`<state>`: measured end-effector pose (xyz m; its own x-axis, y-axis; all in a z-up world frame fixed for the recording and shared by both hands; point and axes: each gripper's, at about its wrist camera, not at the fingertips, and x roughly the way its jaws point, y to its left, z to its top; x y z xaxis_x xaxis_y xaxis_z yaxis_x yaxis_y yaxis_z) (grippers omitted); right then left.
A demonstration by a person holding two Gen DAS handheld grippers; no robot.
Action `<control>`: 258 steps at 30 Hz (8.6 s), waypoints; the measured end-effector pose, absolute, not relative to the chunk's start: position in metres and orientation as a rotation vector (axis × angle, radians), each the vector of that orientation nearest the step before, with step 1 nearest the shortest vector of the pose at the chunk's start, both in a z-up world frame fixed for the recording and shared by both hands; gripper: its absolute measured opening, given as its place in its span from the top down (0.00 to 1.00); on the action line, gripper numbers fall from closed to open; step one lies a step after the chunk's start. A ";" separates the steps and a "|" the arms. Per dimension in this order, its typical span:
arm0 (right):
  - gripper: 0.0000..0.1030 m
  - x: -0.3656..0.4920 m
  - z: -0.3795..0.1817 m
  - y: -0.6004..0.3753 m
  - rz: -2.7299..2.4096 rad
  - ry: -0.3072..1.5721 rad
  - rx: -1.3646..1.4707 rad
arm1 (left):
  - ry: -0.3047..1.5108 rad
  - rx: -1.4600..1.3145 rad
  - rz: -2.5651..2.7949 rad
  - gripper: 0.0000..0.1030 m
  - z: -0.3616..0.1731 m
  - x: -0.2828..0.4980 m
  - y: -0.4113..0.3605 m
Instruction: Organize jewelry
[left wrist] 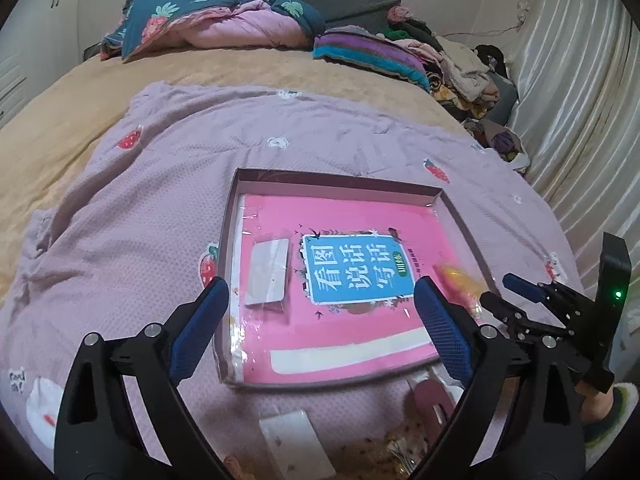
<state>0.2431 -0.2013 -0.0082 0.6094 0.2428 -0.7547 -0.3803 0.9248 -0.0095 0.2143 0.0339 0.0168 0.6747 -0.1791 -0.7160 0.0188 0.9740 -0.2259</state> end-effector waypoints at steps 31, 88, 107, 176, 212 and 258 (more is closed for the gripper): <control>0.16 0.135 0.099 -0.254 0.338 0.599 -0.066 | 0.714 -0.195 -0.130 0.09 0.074 0.132 0.019; 0.09 0.062 0.001 -0.254 0.390 0.838 -0.127 | 0.926 -0.154 -0.222 0.09 -0.045 0.045 -0.013; 0.13 0.103 -0.020 -0.255 0.363 0.883 -0.081 | 1.008 -0.200 -0.235 0.45 -0.081 0.113 -0.026; 0.57 0.202 -0.058 -0.159 0.394 1.056 0.099 | 0.849 -0.251 -0.263 0.86 0.000 0.125 0.022; 0.57 0.247 0.077 -0.229 0.442 0.739 0.039 | 0.825 -0.192 -0.291 0.85 0.030 0.239 -0.003; 0.20 0.239 0.006 -0.225 0.410 0.884 0.031 | 0.878 -0.216 -0.191 0.25 0.008 0.217 0.011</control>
<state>0.2394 -0.2251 0.0055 0.5617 0.3606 -0.7447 -0.3353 0.9220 0.1936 0.2173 0.0107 0.0082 0.6238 -0.2536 -0.7393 0.0770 0.9612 -0.2648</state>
